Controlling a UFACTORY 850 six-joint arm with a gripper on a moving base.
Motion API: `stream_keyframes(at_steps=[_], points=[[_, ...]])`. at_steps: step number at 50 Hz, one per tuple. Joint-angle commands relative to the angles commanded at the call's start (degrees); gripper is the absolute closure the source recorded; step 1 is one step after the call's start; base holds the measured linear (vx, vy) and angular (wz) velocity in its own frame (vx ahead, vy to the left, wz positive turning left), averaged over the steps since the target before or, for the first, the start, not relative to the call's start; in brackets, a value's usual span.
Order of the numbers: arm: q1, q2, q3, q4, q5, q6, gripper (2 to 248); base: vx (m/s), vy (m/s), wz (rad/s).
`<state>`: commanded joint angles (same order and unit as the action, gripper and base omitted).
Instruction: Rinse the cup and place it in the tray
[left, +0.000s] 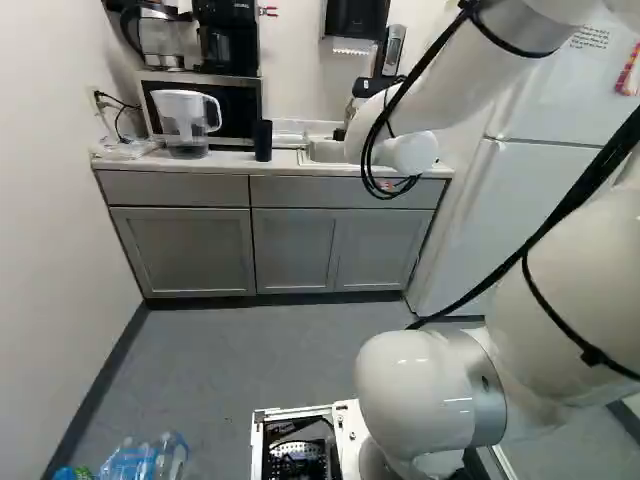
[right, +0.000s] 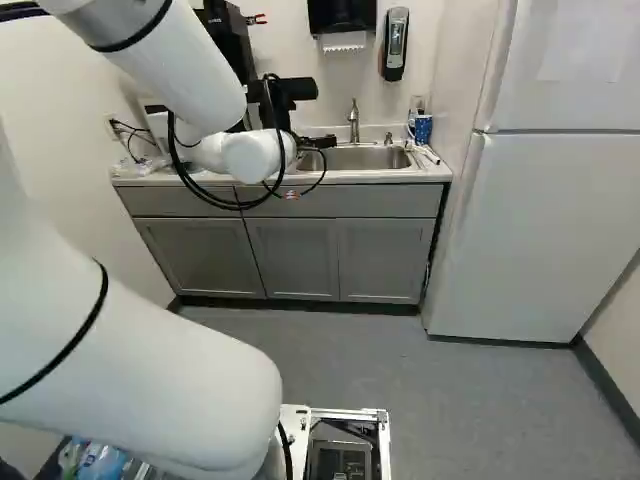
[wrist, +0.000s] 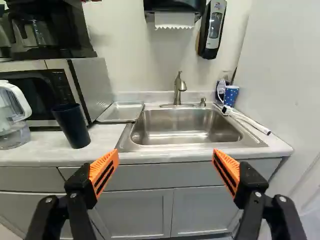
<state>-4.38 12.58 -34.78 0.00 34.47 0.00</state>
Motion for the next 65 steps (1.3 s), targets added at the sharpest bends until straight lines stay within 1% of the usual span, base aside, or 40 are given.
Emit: stream_keyframes(at_steps=[41, 65], points=[[0.01, 0.63, -4.44, 0.00, -4.29, 0.00, 3, 0.000, 0.000, 0.000], [0.08, 0.37, -7.56, 0.00, -6.72, 0.00, 3, 0.000, 0.000, 0.000]])
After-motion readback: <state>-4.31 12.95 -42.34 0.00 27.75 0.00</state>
